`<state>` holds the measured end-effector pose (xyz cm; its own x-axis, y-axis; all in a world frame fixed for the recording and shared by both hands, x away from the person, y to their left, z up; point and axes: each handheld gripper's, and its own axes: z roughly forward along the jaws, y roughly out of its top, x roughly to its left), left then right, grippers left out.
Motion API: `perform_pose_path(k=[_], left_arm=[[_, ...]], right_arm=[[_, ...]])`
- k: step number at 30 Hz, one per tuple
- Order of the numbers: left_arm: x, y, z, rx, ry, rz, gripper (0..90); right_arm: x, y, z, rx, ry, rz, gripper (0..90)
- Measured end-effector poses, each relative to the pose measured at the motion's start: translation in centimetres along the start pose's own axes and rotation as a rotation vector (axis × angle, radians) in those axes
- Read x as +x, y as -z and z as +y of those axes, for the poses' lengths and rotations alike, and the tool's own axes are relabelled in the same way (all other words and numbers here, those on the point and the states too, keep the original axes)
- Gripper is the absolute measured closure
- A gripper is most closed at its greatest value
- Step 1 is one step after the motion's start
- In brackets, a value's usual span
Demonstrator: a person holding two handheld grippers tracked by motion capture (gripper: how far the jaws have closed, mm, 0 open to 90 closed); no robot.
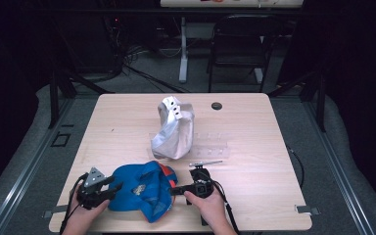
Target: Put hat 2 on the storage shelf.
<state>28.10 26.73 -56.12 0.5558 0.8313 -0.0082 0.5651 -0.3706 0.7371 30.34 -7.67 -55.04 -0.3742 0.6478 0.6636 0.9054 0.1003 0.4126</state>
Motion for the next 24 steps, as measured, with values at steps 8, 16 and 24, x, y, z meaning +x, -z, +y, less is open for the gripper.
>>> perform_pose_path(k=[8, 16, 24], left_arm=[[0.1, -0.1, 0.0, 0.009, -0.004, 0.001, 57.3], [0.0, 0.1, 0.0, -0.004, 0.000, 0.007, 57.3], [0.6, 0.5, 0.0, -0.023, 0.025, 0.021, 57.3]], right_arm=[[-0.1, 0.5, 0.5, 0.005, -0.046, 0.023, 78.1], [0.0, 1.6, 1.7, 0.023, -0.052, 0.014, 77.9], [0.6, 2.4, 3.2, 0.061, -0.047, 0.005, 78.2]])
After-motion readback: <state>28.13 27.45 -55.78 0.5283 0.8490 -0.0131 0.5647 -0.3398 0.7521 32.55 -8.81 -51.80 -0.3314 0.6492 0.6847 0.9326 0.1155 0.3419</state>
